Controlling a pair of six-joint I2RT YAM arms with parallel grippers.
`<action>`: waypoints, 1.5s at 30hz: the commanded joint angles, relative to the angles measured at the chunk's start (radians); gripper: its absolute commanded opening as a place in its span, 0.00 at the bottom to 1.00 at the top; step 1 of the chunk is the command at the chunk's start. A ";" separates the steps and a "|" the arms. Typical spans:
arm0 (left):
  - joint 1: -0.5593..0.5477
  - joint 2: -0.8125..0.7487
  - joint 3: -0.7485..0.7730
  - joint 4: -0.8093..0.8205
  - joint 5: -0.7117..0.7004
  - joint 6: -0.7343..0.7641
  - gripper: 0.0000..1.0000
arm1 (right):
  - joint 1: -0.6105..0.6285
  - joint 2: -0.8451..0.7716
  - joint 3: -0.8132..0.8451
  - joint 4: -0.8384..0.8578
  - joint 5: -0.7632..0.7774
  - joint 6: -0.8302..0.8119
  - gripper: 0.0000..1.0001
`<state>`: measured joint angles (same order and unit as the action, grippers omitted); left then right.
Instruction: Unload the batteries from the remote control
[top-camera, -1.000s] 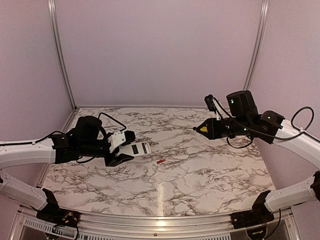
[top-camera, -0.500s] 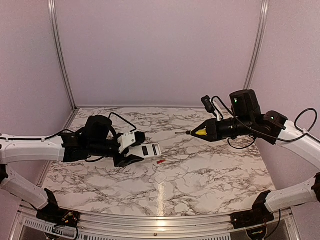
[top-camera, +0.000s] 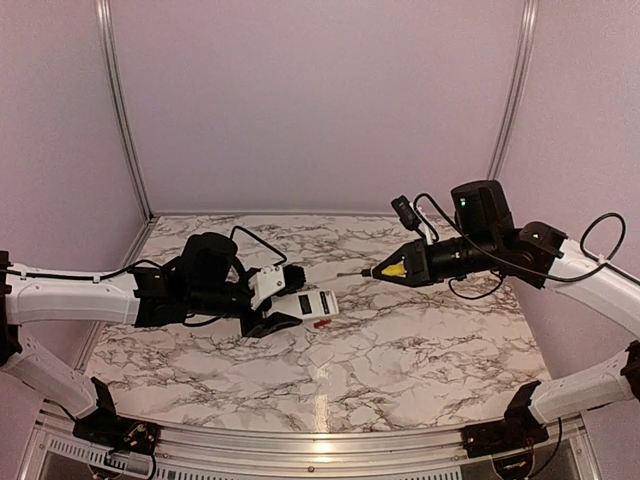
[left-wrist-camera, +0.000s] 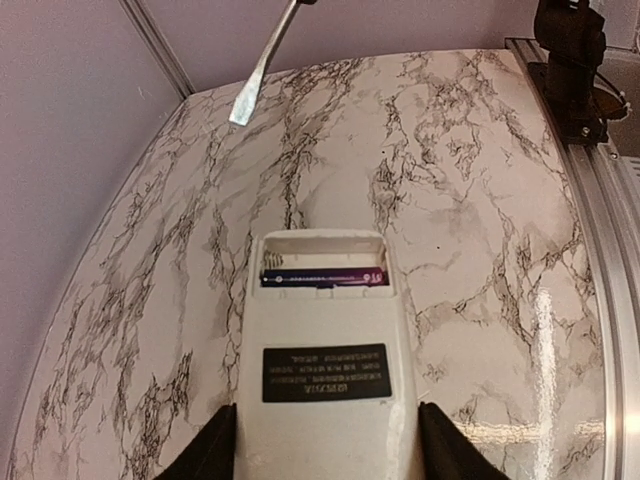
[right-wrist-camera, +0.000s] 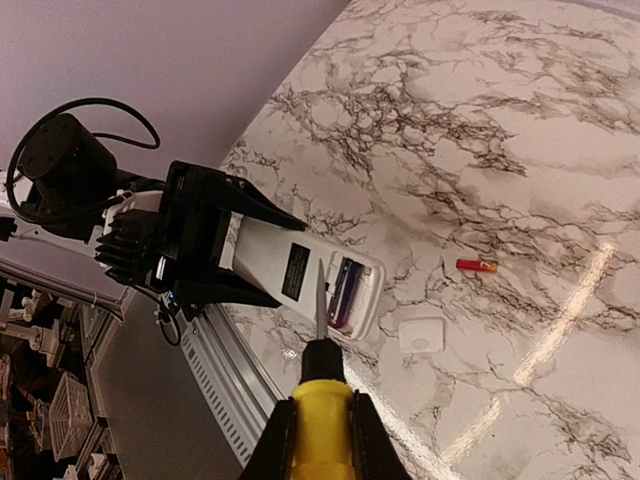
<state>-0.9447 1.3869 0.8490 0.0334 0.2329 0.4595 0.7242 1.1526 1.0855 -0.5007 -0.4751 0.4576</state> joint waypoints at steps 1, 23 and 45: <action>-0.016 0.027 0.049 0.053 -0.017 -0.004 0.00 | 0.027 0.038 0.011 0.004 -0.024 0.016 0.00; -0.035 0.045 0.071 0.061 -0.035 0.027 0.00 | 0.043 0.107 -0.022 -0.054 0.035 0.035 0.00; -0.036 0.032 0.064 0.056 -0.002 0.046 0.00 | 0.027 0.114 -0.194 0.184 -0.167 0.039 0.00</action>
<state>-0.9741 1.4269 0.8871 -0.0021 0.2089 0.5018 0.7517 1.2598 0.9413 -0.3939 -0.5365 0.4877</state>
